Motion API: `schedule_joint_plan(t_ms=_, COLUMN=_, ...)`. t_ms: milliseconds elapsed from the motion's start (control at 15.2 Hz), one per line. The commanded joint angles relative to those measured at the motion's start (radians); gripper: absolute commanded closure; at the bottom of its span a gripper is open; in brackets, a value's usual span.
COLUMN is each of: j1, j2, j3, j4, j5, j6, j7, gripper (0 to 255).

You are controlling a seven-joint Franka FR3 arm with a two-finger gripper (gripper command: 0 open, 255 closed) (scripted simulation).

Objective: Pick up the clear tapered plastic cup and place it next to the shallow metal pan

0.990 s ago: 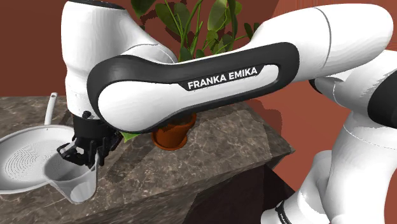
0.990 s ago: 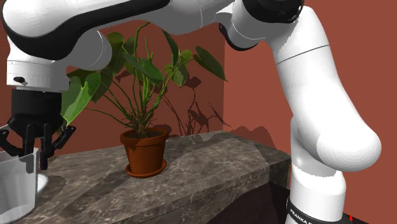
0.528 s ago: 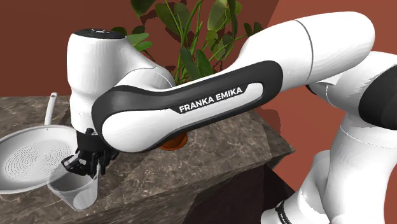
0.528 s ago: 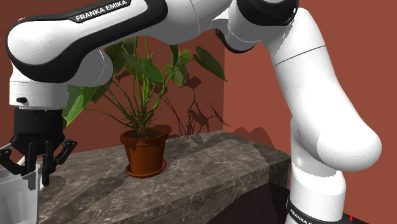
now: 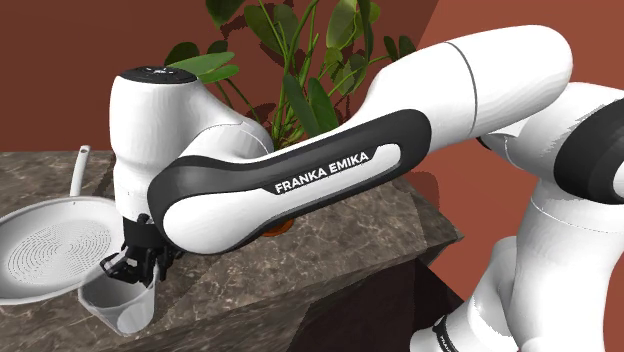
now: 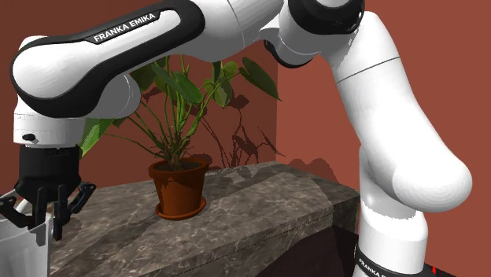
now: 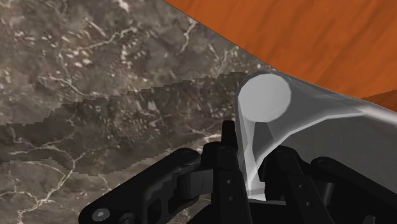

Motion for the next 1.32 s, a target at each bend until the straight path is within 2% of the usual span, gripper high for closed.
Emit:
schedule_joint_plan(t_ms=0, j1=0.0, j2=0.0, j3=0.0, j4=0.0, j5=0.0, j6=0.001, j7=0.0, gripper=255)
schedule_joint_plan(t_ms=132, j1=0.0, j2=0.0, j3=0.0, j4=0.0, j5=0.0, j6=0.001, j7=0.0, gripper=255)
schedule_joint_plan(t_ms=198, j1=0.0, j2=0.0, j3=0.0, j4=0.0, j5=0.0, j6=0.001, j7=0.0, gripper=0)
schedule_joint_plan(t_ms=528, j1=0.0, j2=0.0, j3=0.0, j4=0.0, j5=0.0, j6=0.001, j7=0.0, gripper=0)
schedule_joint_plan(t_ms=792, j1=-0.015, j2=-0.06, j3=0.01, j4=0.048, j5=0.028, j6=-0.104, j7=-0.017, gripper=0)
schedule_joint_plan(t_ms=1254, j1=-0.015, j2=-0.06, j3=0.01, j4=0.048, j5=0.028, j6=-0.104, j7=-0.017, gripper=0)
